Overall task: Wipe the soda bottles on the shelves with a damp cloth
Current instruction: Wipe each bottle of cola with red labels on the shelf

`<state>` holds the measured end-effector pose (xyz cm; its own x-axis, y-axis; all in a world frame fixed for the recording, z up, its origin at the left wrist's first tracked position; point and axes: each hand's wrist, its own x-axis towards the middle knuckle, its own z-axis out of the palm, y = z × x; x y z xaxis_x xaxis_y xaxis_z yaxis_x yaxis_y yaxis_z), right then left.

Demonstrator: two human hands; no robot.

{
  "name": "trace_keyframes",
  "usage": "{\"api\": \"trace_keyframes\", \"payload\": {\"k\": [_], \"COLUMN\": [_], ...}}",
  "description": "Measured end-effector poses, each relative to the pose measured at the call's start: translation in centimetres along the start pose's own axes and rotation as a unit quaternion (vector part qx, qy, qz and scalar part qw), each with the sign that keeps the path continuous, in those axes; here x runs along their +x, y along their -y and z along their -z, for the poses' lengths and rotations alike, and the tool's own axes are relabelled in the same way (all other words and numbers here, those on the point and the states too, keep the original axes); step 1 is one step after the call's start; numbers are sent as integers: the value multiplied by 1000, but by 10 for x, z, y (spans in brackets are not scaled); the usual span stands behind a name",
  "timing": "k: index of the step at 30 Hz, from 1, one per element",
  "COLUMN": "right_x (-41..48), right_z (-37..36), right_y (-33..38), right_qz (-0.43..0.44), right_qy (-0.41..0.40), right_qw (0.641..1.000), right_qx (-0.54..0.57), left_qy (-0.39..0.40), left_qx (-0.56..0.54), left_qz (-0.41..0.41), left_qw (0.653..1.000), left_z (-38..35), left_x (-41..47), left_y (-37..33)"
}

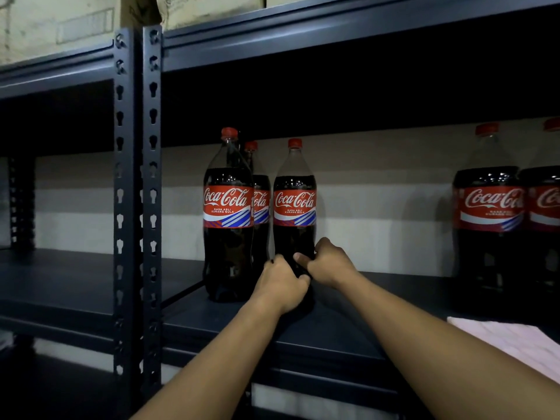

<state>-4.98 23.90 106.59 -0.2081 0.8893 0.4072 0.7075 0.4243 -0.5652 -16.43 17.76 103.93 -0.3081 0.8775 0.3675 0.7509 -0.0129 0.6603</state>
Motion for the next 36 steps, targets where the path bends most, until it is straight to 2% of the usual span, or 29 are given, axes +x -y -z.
{"api": "trace_keyframes", "payload": {"k": [15, 20, 23, 27, 32, 36], "right_x": [-5, -25, -38, -62, -92, -104], "right_z": [-8, 12, 50, 106, 157, 178], "right_y": [9, 10, 13, -10, -66, -104], "right_qz": [-8, 20, 52, 46, -33, -121], "right_qy": [-2, -7, -9, -64, -190, -196], "right_qw": [1000, 994, 985, 986, 975, 968], "right_qx": [-23, -103, -162, -150, -111, -95], "left_qy": [-2, -54, -74, -37, 25, 105], "left_qx": [23, 71, 46, -50, -124, -161], "left_qz": [1, -84, -141, -183, -193, -168], "left_qw": [1000, 992, 986, 981, 973, 967], "left_z": [3, 6, 8, -9, -50, -89], "left_x": [-5, -30, -35, -28, -16, -11], "left_y": [1, -10, -23, -63, -129, -176]}}
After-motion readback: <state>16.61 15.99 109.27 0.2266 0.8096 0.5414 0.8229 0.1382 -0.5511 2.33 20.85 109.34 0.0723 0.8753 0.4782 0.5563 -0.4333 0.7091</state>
